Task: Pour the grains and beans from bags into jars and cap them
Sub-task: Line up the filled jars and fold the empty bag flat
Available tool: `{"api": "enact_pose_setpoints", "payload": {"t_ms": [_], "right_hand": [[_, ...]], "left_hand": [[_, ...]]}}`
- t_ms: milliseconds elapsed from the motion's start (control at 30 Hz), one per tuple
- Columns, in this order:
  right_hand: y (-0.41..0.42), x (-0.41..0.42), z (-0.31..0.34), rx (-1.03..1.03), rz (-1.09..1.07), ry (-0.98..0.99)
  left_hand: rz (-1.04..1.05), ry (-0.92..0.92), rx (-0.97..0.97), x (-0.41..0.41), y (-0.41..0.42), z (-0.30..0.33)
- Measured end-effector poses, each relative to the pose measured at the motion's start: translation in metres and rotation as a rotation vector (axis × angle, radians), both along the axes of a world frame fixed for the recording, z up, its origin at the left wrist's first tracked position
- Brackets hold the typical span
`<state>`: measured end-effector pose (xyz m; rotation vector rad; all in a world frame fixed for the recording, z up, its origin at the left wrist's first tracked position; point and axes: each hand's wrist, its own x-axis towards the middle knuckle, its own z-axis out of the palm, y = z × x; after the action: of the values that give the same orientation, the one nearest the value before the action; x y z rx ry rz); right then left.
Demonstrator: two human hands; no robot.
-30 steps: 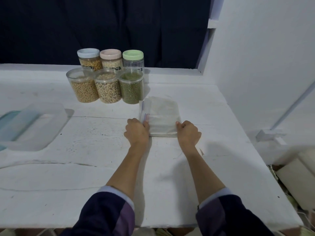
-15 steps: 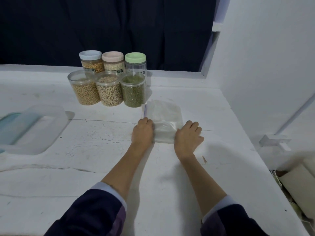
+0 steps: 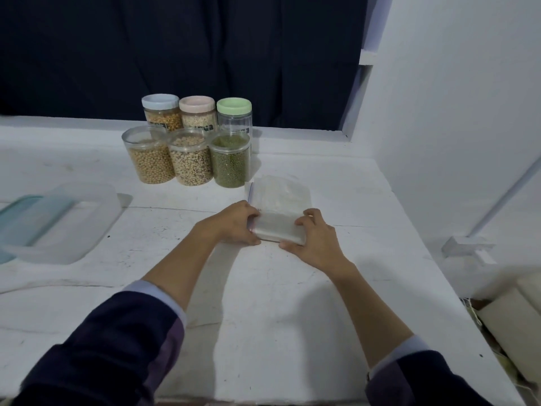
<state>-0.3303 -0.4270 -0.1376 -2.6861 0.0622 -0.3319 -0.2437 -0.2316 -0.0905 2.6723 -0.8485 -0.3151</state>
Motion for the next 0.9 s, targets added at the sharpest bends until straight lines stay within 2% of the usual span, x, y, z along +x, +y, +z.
{"api": "enact_pose_setpoints", "payload": {"t_ms": [67,133,233,300,400,500,600,733,900], "right_hand": [[0.001,-0.008,0.003,0.004,-0.003,-0.053],[0.002,-0.015,0.009,0.098,-0.025,-0.1],[0.006,-0.022,0.023,0.354,-0.108,-0.109],[0.008,-0.021,0.027,0.37,-0.169,-0.133],[0.01,-0.014,0.029,0.349,-0.25,-0.173],[0.013,-0.004,0.029,0.353,-0.323,-0.185],[0.013,0.01,0.025,0.317,-0.402,-0.099],[0.012,0.026,0.024,0.116,-0.469,0.005],[0.013,0.038,0.017,-0.172,-0.501,0.043]], "left_hand": [[-0.013,0.041,0.013,0.0,0.005,0.007],[0.013,0.098,-0.041,-0.001,0.013,0.015],[0.072,0.261,-0.241,-0.004,0.024,0.025],[0.125,0.341,-0.425,-0.007,0.026,0.025],[0.2,0.224,-0.552,-0.01,0.019,0.022],[0.28,0.056,-0.518,-0.009,0.006,0.018],[0.381,-0.025,-0.414,-0.006,-0.008,0.011],[0.495,-0.115,-0.258,0.003,-0.023,-0.002],[0.525,-0.15,-0.094,0.014,-0.028,-0.012]]}}
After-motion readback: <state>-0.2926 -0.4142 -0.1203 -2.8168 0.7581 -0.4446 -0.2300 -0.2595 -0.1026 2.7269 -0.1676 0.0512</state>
